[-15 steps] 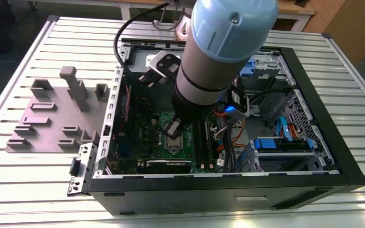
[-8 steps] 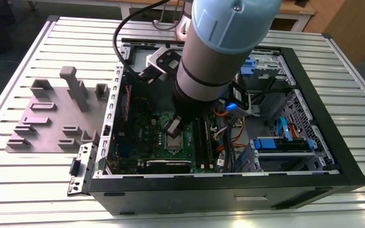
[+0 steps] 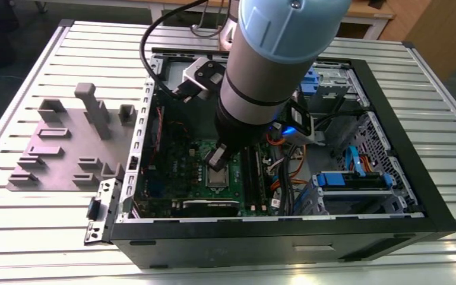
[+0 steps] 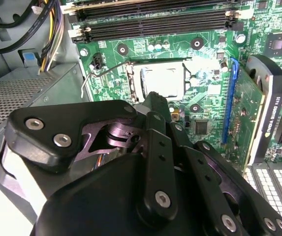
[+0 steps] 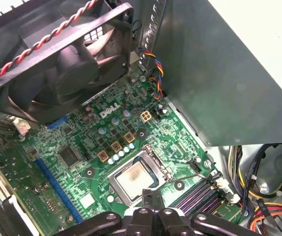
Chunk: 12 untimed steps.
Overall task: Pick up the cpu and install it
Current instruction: 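Install the first cpu locking lever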
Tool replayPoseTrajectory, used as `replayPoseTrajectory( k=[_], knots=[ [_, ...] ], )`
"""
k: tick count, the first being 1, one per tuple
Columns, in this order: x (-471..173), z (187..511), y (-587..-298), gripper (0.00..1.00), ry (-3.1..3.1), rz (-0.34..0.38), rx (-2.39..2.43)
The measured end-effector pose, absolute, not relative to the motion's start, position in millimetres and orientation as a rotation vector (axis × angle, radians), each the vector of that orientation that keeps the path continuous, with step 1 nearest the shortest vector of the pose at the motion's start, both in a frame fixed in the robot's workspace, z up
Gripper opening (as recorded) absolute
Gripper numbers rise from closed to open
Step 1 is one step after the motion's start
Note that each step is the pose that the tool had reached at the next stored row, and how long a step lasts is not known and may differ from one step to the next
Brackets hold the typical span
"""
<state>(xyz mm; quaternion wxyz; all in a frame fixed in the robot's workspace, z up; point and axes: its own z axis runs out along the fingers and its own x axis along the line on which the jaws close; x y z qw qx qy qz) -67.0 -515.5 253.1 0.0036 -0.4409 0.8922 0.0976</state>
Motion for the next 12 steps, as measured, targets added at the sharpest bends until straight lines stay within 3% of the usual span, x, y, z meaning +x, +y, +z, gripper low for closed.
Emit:
replayPoseTrajectory(
  k=[12],
  knots=[
    [-67.0, 252.8, -515.5, 0.11, 2.746, 0.307, -1.497]
  ],
)
